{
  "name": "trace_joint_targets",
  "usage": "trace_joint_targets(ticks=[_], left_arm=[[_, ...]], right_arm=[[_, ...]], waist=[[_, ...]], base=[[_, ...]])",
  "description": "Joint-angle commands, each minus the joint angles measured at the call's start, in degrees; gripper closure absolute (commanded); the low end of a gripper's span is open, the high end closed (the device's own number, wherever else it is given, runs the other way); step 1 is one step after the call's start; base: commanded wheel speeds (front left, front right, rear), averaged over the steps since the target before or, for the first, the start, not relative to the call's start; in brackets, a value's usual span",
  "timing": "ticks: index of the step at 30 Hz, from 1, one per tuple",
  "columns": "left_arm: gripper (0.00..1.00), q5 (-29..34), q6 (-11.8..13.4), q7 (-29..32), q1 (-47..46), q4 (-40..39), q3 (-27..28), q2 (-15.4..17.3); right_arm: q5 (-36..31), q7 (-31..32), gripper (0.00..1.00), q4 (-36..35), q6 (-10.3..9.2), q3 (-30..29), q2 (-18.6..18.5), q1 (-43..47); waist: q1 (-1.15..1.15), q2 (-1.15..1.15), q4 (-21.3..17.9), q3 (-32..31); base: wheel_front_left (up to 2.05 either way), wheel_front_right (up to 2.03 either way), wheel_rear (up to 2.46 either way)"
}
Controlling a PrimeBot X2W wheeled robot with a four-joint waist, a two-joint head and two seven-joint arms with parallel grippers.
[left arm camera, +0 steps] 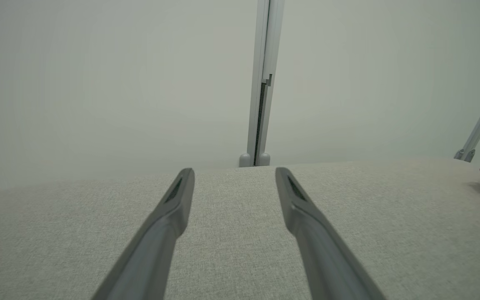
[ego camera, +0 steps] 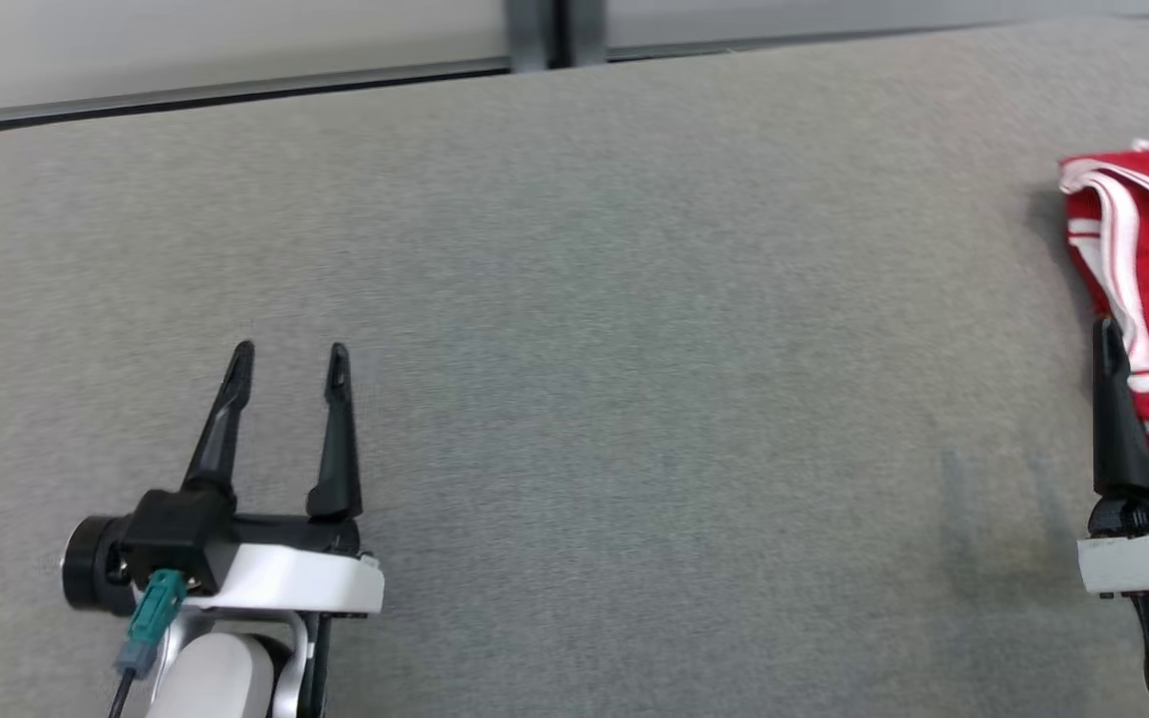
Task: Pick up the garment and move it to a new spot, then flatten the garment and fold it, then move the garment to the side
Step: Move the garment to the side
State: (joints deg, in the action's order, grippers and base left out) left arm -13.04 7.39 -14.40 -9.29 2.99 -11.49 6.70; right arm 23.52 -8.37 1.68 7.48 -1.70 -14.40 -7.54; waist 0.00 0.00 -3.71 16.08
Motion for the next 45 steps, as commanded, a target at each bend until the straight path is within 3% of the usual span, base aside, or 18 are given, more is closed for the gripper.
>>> trace_joint_targets(ticks=[1,11,27,45], left_arm=[[0.0,-0.4,0.5,-0.4,1.0,0.2,0.8,0.3],[0.0,-1.5,-0.2,-0.7,6.3,1.4,2.0,1.1],[0.0,-2.3,-0.7,0.1,11.4,3.7,0.8,2.3],[0.0,-2.7,-0.7,1.1,9.8,6.6,0.3,3.4]], right_arm=[[-1.2,1.0,0.0,-1.5,0.01,-0.5,0.1,1.2],[-5.9,8.0,0.0,-9.0,0.01,-2.3,3.5,7.9],[-8.2,13.3,0.0,-11.3,0.01,-1.7,4.9,15.9],[-8.2,14.6,0.0,-11.3,0.01,-2.2,5.7,16.2]], waist=[[0.0,0.0,3.9,-2.6],[0.0,0.0,7.6,-7.9],[0.0,0.0,6.5,-15.1],[0.0,0.0,6.5,-15.8]], base=[[0.0,0.0,0.0],[0.0,0.0,0.0],[0.0,0.0,0.0],[0.0,0.0,0.0]])
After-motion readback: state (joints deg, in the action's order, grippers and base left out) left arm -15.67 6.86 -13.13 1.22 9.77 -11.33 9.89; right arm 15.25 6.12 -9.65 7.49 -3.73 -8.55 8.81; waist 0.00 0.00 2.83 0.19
